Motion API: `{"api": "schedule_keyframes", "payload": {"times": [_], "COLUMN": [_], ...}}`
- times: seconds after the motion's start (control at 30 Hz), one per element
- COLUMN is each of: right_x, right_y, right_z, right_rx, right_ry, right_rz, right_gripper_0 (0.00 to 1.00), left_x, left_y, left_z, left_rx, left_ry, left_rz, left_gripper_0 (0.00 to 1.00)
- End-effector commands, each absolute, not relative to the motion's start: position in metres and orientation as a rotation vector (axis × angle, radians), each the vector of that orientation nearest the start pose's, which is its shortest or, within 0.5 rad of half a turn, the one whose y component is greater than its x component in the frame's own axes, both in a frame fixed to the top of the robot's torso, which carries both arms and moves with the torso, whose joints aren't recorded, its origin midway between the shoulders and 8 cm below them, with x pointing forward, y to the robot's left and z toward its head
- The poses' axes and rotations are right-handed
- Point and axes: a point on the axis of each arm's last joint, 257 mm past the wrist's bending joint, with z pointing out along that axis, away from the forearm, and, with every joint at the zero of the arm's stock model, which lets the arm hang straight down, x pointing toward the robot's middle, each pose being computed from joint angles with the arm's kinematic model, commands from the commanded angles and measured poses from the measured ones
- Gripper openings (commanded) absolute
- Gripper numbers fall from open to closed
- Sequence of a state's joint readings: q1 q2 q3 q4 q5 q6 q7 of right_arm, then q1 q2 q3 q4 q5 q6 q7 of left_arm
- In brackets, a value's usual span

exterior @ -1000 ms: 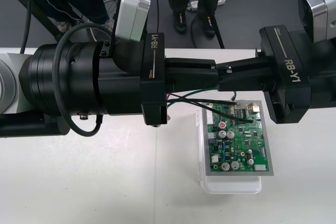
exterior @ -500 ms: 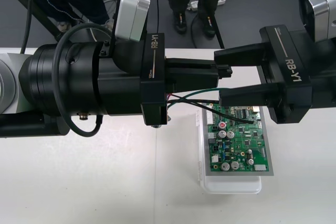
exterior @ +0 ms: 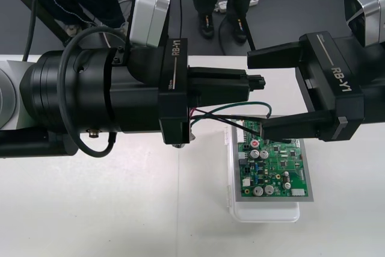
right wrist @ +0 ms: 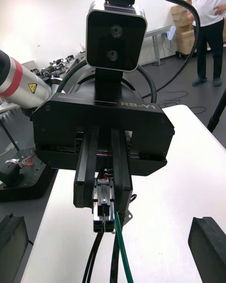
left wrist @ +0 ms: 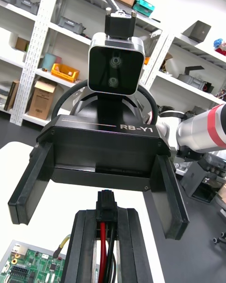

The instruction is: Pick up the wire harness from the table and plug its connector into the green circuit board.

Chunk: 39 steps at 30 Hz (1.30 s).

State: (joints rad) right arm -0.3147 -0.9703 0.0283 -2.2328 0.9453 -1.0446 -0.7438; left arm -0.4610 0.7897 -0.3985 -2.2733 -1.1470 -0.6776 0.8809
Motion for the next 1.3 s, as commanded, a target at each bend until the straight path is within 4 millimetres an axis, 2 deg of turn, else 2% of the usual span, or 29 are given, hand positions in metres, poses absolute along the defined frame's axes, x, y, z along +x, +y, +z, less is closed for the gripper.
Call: {"api": "schedule_keyframes", "payload": {"times": [0.03, 0.27, 0.5, 0.73, 1.03, 1.3], "right_x": [0.282, 0.28, 0.275, 0.27, 0.266, 0.26], "right_y": [-0.059, -0.073, -0.095, -0.118, -0.142, -0.156], "right_z": [0.045, 0.042, 0.034, 0.021, -0.005, -0.039], "right_rx": [-1.346, -1.394, -1.465, -1.527, -1.592, -1.635], "right_ry": [1.263, 1.283, 1.315, 1.362, 1.446, 1.563], "right_rz": [1.064, 1.048, 1.029, 1.01, 0.901, 0.772], "right_gripper_0": [1.0, 1.0, 1.0, 1.0, 1.0, 1.0], "left_x": [0.283, 0.288, 0.292, 0.293, 0.288, 0.296], "left_y": [-0.04, -0.033, -0.024, -0.014, -0.003, 0.007], "left_z": [0.047, 0.038, 0.02, -0.006, -0.038, -0.071], "left_rx": [1.167, 1.14, 1.139, 1.111, 1.114, 1.178], "left_ry": [1.16, 1.176, 1.163, 1.187, 1.179, 1.12], "left_rz": [-1.169, -1.16, -1.105, -1.079, -1.066, -1.086], "left_gripper_0": [0.0, 0.0, 0.0, 0.0, 0.0, 0.0]}}
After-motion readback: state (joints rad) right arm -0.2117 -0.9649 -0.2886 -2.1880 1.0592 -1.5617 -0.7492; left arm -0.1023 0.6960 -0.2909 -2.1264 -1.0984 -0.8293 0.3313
